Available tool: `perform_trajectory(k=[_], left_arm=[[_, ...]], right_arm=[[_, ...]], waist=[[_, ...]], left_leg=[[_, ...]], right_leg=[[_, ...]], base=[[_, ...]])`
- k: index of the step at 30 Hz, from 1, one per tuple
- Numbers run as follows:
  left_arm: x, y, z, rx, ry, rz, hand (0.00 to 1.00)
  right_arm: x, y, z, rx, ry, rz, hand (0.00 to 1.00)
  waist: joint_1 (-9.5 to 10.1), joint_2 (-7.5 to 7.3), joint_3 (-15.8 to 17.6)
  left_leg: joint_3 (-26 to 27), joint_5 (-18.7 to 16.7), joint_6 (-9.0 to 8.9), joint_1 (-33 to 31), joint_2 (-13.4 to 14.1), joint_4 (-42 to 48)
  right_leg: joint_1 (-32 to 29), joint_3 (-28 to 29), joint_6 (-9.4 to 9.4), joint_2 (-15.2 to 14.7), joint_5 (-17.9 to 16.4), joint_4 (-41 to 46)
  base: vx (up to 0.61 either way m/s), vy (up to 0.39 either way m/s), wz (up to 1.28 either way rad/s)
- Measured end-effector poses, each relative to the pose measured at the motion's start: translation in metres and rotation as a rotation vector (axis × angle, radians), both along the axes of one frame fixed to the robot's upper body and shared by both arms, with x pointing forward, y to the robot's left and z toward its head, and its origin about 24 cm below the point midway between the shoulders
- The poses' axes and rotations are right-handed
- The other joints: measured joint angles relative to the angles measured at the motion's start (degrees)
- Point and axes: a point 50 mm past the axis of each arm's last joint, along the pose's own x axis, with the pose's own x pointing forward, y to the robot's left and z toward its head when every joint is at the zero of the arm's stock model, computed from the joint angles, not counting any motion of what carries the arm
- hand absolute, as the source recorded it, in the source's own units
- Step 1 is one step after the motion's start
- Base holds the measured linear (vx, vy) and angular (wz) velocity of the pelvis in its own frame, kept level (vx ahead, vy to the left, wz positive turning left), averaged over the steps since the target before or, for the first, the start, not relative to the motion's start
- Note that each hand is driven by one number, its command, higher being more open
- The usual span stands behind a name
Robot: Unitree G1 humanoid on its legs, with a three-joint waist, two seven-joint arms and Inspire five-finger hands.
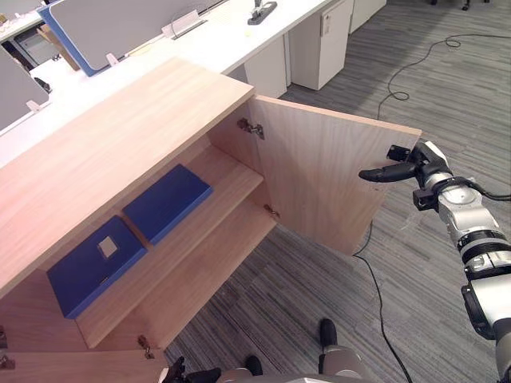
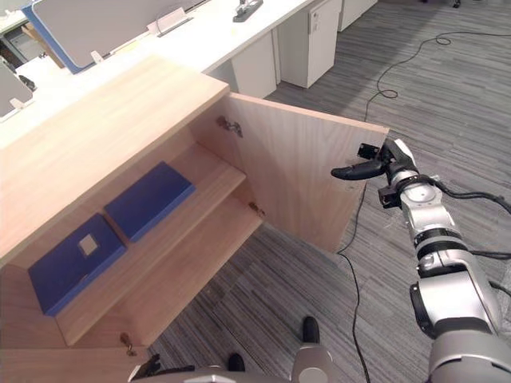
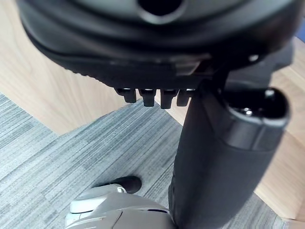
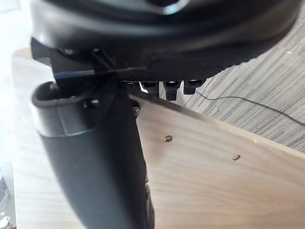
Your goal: Walk over to the cabinet, pick up the folder, carry it to the office cabinet, place the folder inside the office cabinet, then close the office cabinet door
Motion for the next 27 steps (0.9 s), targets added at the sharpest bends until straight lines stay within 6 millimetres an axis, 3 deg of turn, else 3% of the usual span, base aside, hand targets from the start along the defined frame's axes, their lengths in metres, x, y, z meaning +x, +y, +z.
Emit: perform_trajectory(k=[11, 14, 16, 20, 22, 24, 27], left_arm=[[0.009, 0.002, 0.002, 0.017, -0.009, -0.083, 1.00], [0.007, 0.002, 0.002, 0.022, 0.000, -0.091, 1.00], [0.005, 0.005, 0.001, 0.027, 0.012, -0.098, 1.00], [0.001, 0.010, 0.001, 0.051, 0.042, -0.152, 1.00], [0.002, 0.012, 0.001, 0.065, 0.057, -0.199, 1.00], [0.004, 0.012, 0.001, 0.068, 0.059, -0.210, 1.00], [0.015, 0.005, 0.001, 0.051, 0.038, -0.249, 1.00]], right_arm=[[0.002, 0.013, 0.007, -0.089, 0.005, 0.096, 1.00], [-0.013, 0.025, -0.008, -0.139, 0.022, 0.197, 1.00], [-0.021, 0.040, -0.019, -0.167, 0.045, 0.283, 1.00], [-0.050, 0.081, -0.064, -0.254, 0.233, 0.575, 1.00], [-0.072, 0.120, -0.084, -0.306, 0.290, 0.830, 1.00], [-0.082, 0.140, -0.094, -0.302, 0.314, 0.940, 1.00], [-0.118, 0.182, -0.138, -0.207, 0.456, 1.137, 1.00]], waist=[[-0.56, -0.32, 0.2], [-0.78, -0.40, 0.2], [-1.13, -0.80, -0.1], [-1.62, -2.09, -2.8], [-1.83, -2.76, -4.1], [-1.76, -2.99, -4.6], [-0.39, -4.27, -5.3]], left_leg=[[0.1, 0.1, -0.16, -0.5, 0.5, -0.2], [0.1, 0.1, -0.16, 0.3, 1.1, -0.2], [0.2, 0.1, -0.16, 0.7, 1.5, -0.2], [0.2, 0.5, -0.10, 0.5, 2.2, 0.1], [0.2, 0.6, -0.13, 0.5, 2.6, 0.2], [0.1, 0.6, -0.16, 0.6, 2.6, 0.2], [-0.2, 0.3, -0.24, 0.5, 2.6, -0.2]], right_leg=[[1.1, 0.2, -0.29, 0.9, 2.6, -4.4], [2.4, 0.3, -0.39, 1.8, 2.7, -5.6], [2.9, 0.7, -0.62, 2.4, 2.6, -6.5], [3.1, 0.8, -0.77, 3.3, 2.6, -8.0], [3.2, 0.8, -0.87, 3.7, 2.7, -8.4], [3.5, 0.7, -0.85, 3.7, 2.8, -8.7], [4.0, 0.3, -0.78, 3.6, 3.3, -9.7]], base=[[0.00, 0.020, -0.03], [0.02, 0.014, -0.08], [0.00, 0.000, -0.20], [0.01, -0.012, -0.21], [0.00, 0.002, -0.05], [-0.01, 0.012, 0.06], [-0.04, 0.037, 0.16]])
